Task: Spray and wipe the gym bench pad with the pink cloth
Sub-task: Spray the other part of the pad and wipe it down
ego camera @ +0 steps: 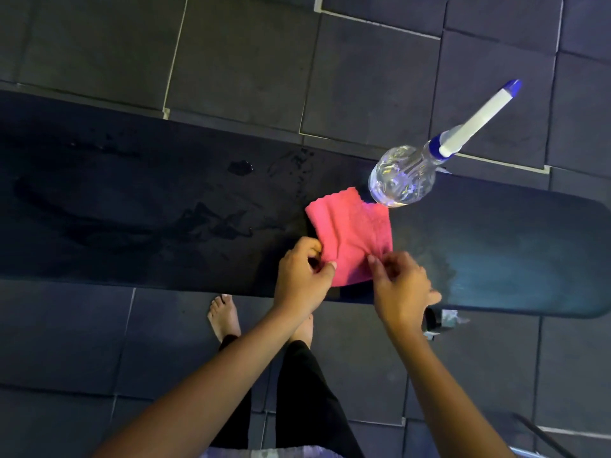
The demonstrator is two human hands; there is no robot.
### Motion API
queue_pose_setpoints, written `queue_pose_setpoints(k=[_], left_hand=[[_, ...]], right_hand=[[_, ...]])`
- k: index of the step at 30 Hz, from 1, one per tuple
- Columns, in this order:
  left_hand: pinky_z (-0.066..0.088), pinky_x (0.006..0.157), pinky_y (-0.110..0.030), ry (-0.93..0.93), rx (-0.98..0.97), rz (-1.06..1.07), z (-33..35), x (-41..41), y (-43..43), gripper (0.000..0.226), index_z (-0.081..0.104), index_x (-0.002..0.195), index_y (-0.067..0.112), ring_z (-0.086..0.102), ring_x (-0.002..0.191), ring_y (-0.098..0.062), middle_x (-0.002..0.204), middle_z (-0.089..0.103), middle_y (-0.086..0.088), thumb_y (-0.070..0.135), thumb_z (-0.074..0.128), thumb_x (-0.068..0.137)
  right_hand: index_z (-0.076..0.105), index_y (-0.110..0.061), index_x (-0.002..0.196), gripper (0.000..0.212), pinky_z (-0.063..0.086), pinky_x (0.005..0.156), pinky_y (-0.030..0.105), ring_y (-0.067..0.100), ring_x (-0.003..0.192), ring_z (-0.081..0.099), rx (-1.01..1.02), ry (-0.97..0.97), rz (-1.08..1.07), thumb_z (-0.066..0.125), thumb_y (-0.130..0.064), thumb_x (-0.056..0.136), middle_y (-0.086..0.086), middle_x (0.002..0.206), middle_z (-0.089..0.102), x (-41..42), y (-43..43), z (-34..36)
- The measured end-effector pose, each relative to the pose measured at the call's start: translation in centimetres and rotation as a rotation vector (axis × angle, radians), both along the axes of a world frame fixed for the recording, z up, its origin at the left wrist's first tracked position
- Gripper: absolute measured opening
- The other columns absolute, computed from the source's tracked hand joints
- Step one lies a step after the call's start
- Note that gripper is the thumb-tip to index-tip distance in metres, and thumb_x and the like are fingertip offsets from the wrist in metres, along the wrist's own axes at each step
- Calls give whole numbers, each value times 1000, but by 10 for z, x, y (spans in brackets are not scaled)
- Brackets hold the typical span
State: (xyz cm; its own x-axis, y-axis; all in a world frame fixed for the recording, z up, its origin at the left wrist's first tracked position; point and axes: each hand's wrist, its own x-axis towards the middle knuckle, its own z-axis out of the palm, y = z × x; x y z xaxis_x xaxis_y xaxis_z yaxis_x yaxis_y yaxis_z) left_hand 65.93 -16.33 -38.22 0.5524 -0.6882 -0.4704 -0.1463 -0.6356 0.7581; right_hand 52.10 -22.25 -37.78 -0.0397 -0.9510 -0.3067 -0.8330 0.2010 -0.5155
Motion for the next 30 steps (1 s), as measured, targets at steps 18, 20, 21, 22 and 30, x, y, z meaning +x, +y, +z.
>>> queue_pose_setpoints(k=[18, 20, 21, 22, 30], left_hand=[[37, 59, -25, 296, 7, 14, 14, 7, -17, 23, 52, 77, 15, 48, 66, -13, 70, 54, 4, 29, 70, 76], [41, 64, -28, 399, -13, 128, 21, 17, -18, 21, 53, 80, 16, 53, 71, -12, 77, 59, 2, 28, 70, 79], [46, 70, -30, 448, -10, 192, 25, 23, -18, 20, 55, 86, 16, 58, 78, -14, 86, 63, -1, 28, 70, 81], [50, 77, -35, 507, 3, 255, 27, 30, -18, 21, 57, 94, 14, 62, 86, -17, 96, 66, -6, 27, 70, 83], [52, 52, -25, 802, -94, 430, 77, 88, -46, 25, 60, 110, 10, 66, 73, -17, 88, 67, -8, 6, 63, 85]], right_hand=[[65, -13, 70, 18, 43, 64, 30, 20, 67, 58, 415, -297, -285, 81, -18, 72, 4, 67, 64, 19, -22, 29], [58, -11, 71, 19, 48, 61, 30, 19, 64, 58, 467, -548, -429, 76, -6, 76, 5, 67, 62, 27, -26, 40], [56, -10, 73, 20, 50, 58, 29, 17, 59, 59, 515, -695, -513, 72, 0, 79, 6, 65, 61, 32, -27, 46], [53, -9, 74, 22, 51, 57, 28, 15, 55, 59, 551, -813, -578, 69, 5, 81, 4, 60, 60, 38, -28, 51], [52, -6, 117, 42, 56, 56, 28, 19, 65, 68, 421, -1024, -547, 67, 8, 81, 18, 85, 67, 95, -43, 99]])
